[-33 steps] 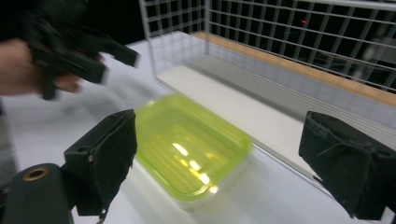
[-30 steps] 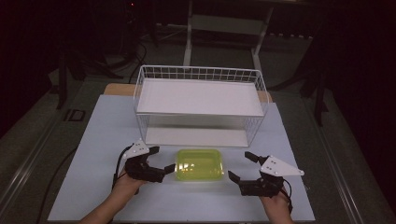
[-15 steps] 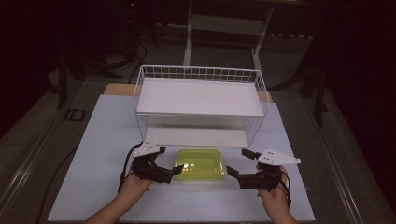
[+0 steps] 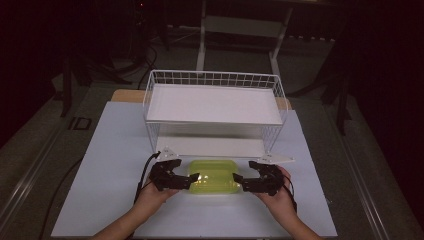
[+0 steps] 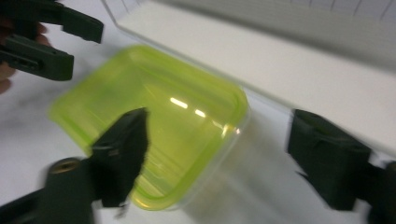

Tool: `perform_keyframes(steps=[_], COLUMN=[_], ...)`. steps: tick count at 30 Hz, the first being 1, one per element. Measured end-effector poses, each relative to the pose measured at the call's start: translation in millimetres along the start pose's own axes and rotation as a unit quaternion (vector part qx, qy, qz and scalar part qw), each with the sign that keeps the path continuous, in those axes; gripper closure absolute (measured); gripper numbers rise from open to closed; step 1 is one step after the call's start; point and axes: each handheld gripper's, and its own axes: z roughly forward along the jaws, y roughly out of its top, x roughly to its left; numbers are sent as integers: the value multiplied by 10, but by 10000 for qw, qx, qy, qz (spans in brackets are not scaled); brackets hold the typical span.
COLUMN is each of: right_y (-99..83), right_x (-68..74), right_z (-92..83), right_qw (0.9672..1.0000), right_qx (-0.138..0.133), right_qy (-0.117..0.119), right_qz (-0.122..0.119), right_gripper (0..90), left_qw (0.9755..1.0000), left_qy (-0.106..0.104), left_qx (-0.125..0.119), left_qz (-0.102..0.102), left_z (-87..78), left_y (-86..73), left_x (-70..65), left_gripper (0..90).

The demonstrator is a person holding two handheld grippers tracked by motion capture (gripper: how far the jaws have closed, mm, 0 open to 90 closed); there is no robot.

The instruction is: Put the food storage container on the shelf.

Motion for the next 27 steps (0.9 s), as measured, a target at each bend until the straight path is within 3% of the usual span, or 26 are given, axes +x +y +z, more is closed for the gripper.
perform_keyframes(steps=[3,5,6,8,9,10,12,14,20,23,27], right_y=[-45,-53,-58,-83,-97,-111,-132,-127,-125,-121,-118], right_x=[-9,-11,-15,-19,-15,-14,-31,-53,-27,17,77], right_z=[102,126,148,196,213,230,253,250,225,210,187], right_qw=[9998,9998,9997,9993,9992,9989,9983,9979,9973,9974,9973], right_qx=[166,183,224,302,339,386,443,468,502,516,554], right_qy=[-39,-42,-63,-102,-99,-129,-125,-104,-49,-54,-73], right_qz=[56,83,121,189,203,227,362,438,537,510,473], right_gripper=[304,314,320,348,361,389,404,443,535,589,595], left_qw=[9997,9994,9987,9978,9978,9970,9964,9963,9986,9985,9984], left_qy=[-20,-65,-190,-366,-366,-520,-546,-597,-302,-297,-354], left_qx=[144,195,222,276,276,237,163,162,168,189,190], left_qz=[-212,-279,-407,-472,-472,-527,-624,-593,-394,-413,-393], left_z=[46,57,76,103,103,116,108,107,70,54,25], left_y=[-45,-57,-82,-106,-106,-134,-137,-131,-122,-125,-138], left_x=[49,65,89,106,106,123,130,121,22,7,-18], left_gripper=[160,221,221,364,378,431,500,576,595,610,635])
